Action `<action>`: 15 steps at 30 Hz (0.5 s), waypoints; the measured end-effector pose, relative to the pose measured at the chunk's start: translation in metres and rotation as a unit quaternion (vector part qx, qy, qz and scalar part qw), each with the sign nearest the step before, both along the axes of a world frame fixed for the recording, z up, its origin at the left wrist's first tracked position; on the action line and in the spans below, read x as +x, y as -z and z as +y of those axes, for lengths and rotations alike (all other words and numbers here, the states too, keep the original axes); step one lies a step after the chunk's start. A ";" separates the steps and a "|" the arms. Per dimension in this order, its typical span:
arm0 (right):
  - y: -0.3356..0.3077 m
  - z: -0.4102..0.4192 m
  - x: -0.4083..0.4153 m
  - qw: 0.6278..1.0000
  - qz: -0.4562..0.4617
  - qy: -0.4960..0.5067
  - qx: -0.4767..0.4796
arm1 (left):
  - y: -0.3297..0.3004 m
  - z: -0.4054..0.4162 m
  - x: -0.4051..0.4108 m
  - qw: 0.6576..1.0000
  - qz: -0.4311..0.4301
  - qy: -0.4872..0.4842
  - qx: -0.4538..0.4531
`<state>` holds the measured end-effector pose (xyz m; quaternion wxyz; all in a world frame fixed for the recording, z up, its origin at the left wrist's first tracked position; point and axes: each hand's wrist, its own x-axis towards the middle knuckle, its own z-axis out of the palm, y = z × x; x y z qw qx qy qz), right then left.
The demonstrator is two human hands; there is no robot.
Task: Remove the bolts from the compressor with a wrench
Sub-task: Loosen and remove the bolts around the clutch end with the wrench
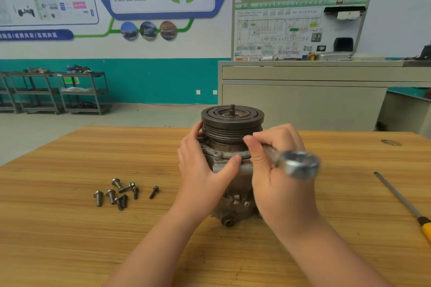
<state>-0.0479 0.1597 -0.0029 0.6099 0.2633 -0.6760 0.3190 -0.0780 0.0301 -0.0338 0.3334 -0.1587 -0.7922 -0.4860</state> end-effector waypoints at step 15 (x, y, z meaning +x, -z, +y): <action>-0.024 0.037 -0.022 0.765 -0.206 -0.389 -0.470 | 0.000 -0.001 0.001 0.999 -0.024 0.021 0.016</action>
